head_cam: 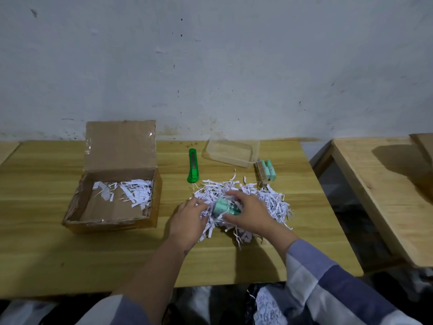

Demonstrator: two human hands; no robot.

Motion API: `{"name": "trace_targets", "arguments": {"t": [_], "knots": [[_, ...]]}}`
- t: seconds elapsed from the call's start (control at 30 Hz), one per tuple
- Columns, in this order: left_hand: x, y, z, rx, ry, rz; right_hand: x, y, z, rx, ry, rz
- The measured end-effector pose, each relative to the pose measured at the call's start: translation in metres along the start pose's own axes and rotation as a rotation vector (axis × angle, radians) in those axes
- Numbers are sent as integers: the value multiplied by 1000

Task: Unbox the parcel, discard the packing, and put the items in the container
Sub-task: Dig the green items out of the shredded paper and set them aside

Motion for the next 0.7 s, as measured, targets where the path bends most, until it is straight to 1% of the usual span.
{"name": "trace_targets", "arguments": {"t": [0.17, 0.3, 0.37, 0.47, 0.53, 0.6, 0.7], "knots": [[8, -6, 2, -51, -21, 115, -5, -18, 3, -14, 34, 201], [11, -12, 2, -87, -25, 117, -14, -31, 1, -40, 30, 419], [16, -19, 0, -24, -15, 74, -13, -33, 3, -32, 36, 448], [25, -36, 2, 170, 28, 22, -10, -30, 7, -55, 61, 422], [32, -42, 6, 215, 103, 18, -9, -27, 6, -93, 62, 424], [37, -43, 12, 167, 160, -11, -10, -23, 5, -134, 53, 429], [40, -41, 18, 76, 168, -97, -15, -21, 5, -164, 27, 433]]}}
Point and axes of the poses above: each hand's wrist, its own z-axis towards the middle knuckle, its own y-axis out of the palm, x = y × z, the point moved 7 cm from there along z, towards the middle knuckle, and after that the axes turned 13 degrees about y, right-handed, at the moved point
